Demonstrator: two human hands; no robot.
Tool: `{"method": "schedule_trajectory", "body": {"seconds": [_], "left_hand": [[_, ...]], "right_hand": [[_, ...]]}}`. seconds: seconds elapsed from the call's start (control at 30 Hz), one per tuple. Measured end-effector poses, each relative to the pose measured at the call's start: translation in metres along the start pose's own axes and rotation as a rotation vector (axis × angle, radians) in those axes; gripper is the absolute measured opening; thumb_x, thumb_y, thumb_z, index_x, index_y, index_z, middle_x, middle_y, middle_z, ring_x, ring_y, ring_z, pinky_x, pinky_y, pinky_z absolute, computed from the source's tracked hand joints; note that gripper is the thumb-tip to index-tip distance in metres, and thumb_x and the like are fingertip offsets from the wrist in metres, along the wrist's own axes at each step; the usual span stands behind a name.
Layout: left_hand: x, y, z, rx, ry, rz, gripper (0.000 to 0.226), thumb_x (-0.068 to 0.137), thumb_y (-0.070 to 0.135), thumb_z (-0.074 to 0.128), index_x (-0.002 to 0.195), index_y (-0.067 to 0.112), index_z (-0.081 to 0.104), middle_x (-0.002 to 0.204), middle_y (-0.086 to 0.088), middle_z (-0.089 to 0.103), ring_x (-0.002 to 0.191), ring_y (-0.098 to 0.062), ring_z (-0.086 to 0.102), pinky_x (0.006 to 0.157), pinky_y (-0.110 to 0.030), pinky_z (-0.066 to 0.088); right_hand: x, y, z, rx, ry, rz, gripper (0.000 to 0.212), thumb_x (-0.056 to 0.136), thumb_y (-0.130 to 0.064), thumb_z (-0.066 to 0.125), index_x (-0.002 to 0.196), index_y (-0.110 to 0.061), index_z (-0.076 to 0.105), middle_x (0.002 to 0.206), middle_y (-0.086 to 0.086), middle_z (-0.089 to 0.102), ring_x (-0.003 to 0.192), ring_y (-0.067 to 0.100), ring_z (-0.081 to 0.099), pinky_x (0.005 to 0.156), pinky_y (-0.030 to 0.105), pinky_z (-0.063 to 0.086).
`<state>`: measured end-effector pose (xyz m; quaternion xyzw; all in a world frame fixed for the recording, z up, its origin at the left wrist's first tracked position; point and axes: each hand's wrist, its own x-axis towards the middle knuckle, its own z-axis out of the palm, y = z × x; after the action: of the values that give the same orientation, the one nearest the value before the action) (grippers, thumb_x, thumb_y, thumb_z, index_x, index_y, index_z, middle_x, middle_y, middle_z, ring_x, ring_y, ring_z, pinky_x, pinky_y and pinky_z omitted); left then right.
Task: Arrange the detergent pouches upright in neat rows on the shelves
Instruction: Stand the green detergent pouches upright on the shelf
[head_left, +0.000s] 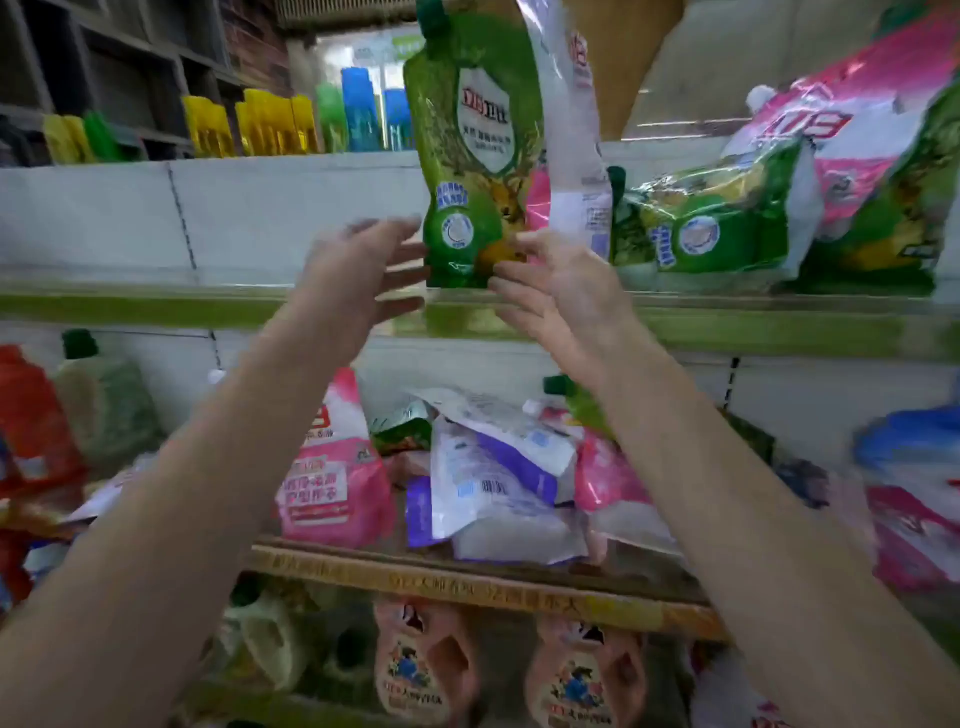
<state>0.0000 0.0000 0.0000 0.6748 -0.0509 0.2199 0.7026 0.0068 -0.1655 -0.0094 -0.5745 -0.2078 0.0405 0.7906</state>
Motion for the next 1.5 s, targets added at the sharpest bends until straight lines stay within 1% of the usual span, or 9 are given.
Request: {"method": "schedule_trajectory", "body": {"seconds": [0.13,0.37,0.63,0.8,0.9,1.03,1.2,1.4,1.5], "left_hand": [[0.053,0.007,-0.025,0.080,-0.054,0.055,0.011,0.086,0.027,0.061,0.092,0.019,0.057,0.093,0.001,0.065,0.082,-0.014,0.067,0.079,-0.037,0.057],[0.121,-0.003,-0.021,0.502,-0.200,0.143,0.049,0.082,0.037,0.066,0.117,0.007,0.051,0.112,-0.012,0.058,0.095,-0.021,0.057,0.083,-0.041,0.054],[0.122,-0.012,-0.014,0.721,-0.242,0.470,0.026,0.093,0.007,0.037,0.087,-0.008,0.058,0.094,-0.031,0.063,0.079,-0.039,0.062,0.066,-0.035,0.050],[0.153,-0.012,-0.057,0.517,-0.152,0.154,0.022,0.088,-0.002,0.037,0.099,-0.009,0.055,0.102,-0.030,0.061,0.085,-0.045,0.066,0.058,-0.055,0.057],[0.170,-0.012,-0.102,0.494,-0.106,0.064,0.024,0.087,-0.002,0.045,0.107,-0.009,0.056,0.101,-0.027,0.064,0.069,-0.030,0.070,0.046,-0.046,0.057],[0.177,-0.014,-0.148,0.466,-0.024,0.029,0.020,0.089,-0.001,0.046,0.073,0.006,0.056,0.069,-0.012,0.064,0.038,-0.013,0.061,0.031,-0.035,0.051],[0.178,-0.014,-0.183,0.452,0.102,0.038,0.015,0.091,-0.001,0.045,0.086,0.001,0.059,0.084,-0.018,0.064,0.064,-0.027,0.065,0.038,-0.042,0.055],[0.187,-0.004,-0.220,0.517,0.185,0.033,0.018,0.089,-0.002,0.043,0.085,0.000,0.060,0.076,-0.016,0.062,0.059,-0.025,0.063,0.041,-0.043,0.056],[0.201,0.008,-0.258,0.516,0.229,0.082,0.028,0.084,-0.003,0.041,0.065,0.008,0.058,0.060,-0.009,0.058,0.050,-0.020,0.060,0.037,-0.039,0.054]], "right_hand": [[0.033,0.002,0.028,0.051,0.108,-0.088,0.011,0.093,-0.019,0.043,0.091,-0.014,0.053,0.078,0.000,0.063,0.069,0.007,0.062,0.064,0.019,0.051],[0.075,0.013,0.050,-0.055,0.360,-0.203,0.033,0.090,-0.019,0.046,0.120,-0.006,0.054,0.112,0.017,0.065,0.101,0.020,0.064,0.085,0.029,0.049],[0.100,0.007,0.057,-0.363,0.496,-0.276,0.012,0.087,-0.020,0.050,0.078,-0.018,0.057,0.081,-0.004,0.067,0.078,0.010,0.064,0.058,0.021,0.047],[0.118,0.007,0.056,-0.787,0.601,-0.323,0.027,0.086,-0.015,0.047,0.109,-0.017,0.061,0.102,0.003,0.064,0.085,0.015,0.058,0.071,0.024,0.048],[0.128,0.008,0.057,-0.989,0.598,-0.279,0.031,0.089,-0.012,0.044,0.117,-0.005,0.055,0.108,0.013,0.059,0.095,0.020,0.053,0.074,0.023,0.039],[0.141,0.017,0.070,-0.976,0.446,-0.161,0.029,0.093,-0.015,0.044,0.064,-0.017,0.040,0.071,0.003,0.041,0.065,0.017,0.041,0.053,0.021,0.031],[0.166,0.027,0.109,-0.677,0.217,-0.046,0.037,0.093,-0.030,0.052,0.121,-0.006,0.049,0.119,0.015,0.059,0.100,0.025,0.058,0.085,0.036,0.049],[0.205,0.033,0.148,-0.742,0.230,-0.151,0.043,0.083,-0.023,0.068,0.119,-0.003,0.056,0.100,0.008,0.063,0.076,0.017,0.062,0.053,0.021,0.055],[0.221,0.038,0.175,-0.688,0.150,-0.181,0.037,0.076,-0.022,0.074,0.107,-0.004,0.063,0.092,0.004,0.067,0.076,0.015,0.064,0.063,0.026,0.059]]}}
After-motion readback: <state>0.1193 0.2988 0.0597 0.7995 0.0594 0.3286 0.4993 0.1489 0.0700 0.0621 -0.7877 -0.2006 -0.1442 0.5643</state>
